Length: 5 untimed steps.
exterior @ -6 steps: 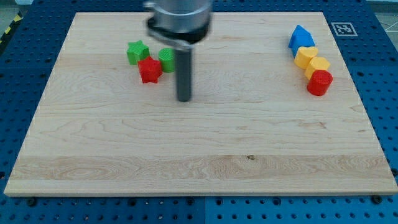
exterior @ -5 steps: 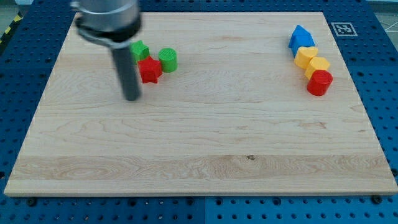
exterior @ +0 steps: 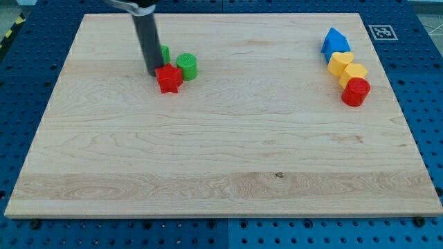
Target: Separate the red star from the green circle
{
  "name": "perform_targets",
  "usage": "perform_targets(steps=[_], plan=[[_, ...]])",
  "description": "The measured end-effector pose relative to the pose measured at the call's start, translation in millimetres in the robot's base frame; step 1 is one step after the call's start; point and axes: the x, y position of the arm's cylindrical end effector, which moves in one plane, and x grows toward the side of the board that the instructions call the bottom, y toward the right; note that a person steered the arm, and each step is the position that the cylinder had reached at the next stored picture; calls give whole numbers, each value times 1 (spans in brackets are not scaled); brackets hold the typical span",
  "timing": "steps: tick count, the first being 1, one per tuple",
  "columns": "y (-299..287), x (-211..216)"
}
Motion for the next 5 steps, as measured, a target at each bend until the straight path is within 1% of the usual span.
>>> perform_targets(steps=[1,3,4,5], plan=[[13,15],[18,75],[11,101],[28,132]])
